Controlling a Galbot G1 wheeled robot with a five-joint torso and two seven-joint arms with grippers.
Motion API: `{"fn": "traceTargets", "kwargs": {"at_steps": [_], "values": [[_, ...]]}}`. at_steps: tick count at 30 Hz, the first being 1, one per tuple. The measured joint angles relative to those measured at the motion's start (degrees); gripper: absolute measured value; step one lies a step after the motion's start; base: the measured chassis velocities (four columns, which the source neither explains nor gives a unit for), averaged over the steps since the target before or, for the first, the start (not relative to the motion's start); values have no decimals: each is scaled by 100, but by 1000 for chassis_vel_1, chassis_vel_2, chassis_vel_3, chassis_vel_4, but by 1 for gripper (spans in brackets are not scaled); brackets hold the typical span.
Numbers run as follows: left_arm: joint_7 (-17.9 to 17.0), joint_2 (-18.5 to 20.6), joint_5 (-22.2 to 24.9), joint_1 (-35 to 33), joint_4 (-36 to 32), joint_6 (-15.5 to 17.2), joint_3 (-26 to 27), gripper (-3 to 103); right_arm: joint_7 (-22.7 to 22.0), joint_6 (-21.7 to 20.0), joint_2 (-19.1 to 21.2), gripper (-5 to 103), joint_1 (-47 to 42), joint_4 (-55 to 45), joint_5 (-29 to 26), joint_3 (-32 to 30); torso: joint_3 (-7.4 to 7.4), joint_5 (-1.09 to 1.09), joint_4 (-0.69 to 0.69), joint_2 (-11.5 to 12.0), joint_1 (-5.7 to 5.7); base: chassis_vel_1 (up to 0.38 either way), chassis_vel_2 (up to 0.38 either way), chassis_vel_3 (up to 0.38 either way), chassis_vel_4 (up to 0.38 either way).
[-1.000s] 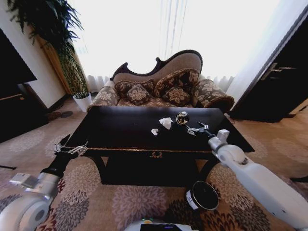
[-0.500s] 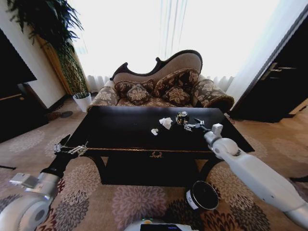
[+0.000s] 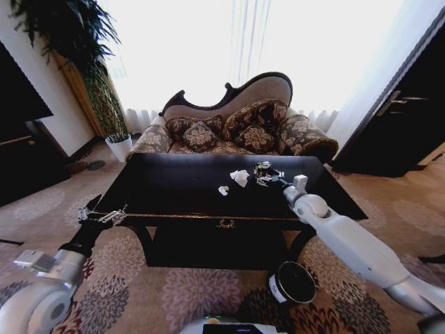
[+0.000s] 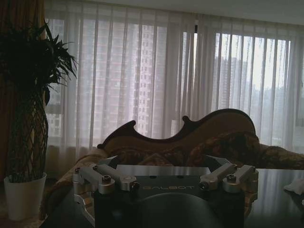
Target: Move to the front of the table and place the trash on the table into the trash bin.
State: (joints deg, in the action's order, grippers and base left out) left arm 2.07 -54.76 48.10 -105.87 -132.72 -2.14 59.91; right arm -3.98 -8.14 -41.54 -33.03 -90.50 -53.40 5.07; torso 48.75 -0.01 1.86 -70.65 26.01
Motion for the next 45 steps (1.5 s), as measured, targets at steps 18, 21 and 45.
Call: {"fn": "traceTargets", "kwargs": {"at_steps": [18,21,45], "values": [[0,0,0,0,0,0,0,100,-87,29,-116,46,-13,-67,36,-15,0,0,0,-1,0,0,0,0,0],[0,0,0,0,0,0,0,100,-98,31,-94,35,-67,-125,35,-73,0,0,0,-1,0,0,0,0,0],[0,0,0,0,0,0,0,100,-121,46,210,0,-2195,-1511,-82,-2178,-1,0,2,-1,0,0,0,0,0]]}}
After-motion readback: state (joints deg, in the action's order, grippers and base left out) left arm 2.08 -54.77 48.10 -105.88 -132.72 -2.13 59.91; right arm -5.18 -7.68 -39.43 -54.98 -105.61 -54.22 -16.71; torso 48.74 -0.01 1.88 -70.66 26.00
